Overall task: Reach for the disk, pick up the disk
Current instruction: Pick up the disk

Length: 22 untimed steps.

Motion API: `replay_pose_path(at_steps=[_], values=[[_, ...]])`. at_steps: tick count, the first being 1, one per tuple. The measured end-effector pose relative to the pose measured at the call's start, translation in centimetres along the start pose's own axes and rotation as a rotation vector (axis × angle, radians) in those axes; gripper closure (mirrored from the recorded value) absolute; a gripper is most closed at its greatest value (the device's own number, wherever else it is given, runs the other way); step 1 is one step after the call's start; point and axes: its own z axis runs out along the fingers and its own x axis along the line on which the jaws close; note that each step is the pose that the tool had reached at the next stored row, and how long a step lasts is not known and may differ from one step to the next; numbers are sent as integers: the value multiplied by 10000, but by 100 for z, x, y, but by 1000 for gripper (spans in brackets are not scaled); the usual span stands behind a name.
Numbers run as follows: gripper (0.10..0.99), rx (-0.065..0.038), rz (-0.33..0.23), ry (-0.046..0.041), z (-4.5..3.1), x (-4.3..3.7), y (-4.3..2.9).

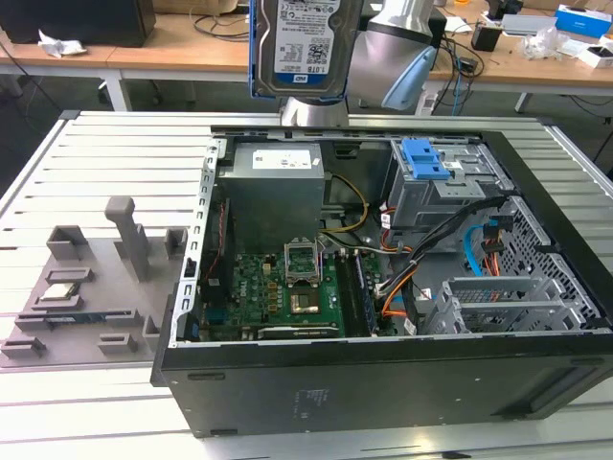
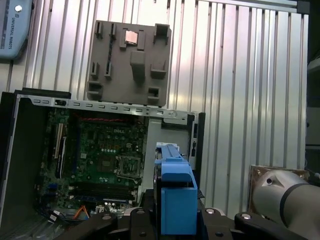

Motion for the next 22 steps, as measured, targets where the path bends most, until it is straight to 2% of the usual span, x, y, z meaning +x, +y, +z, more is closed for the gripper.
replay_pose_path(at_steps=[22], values=[[722, 0, 1, 0, 2, 73, 6]])
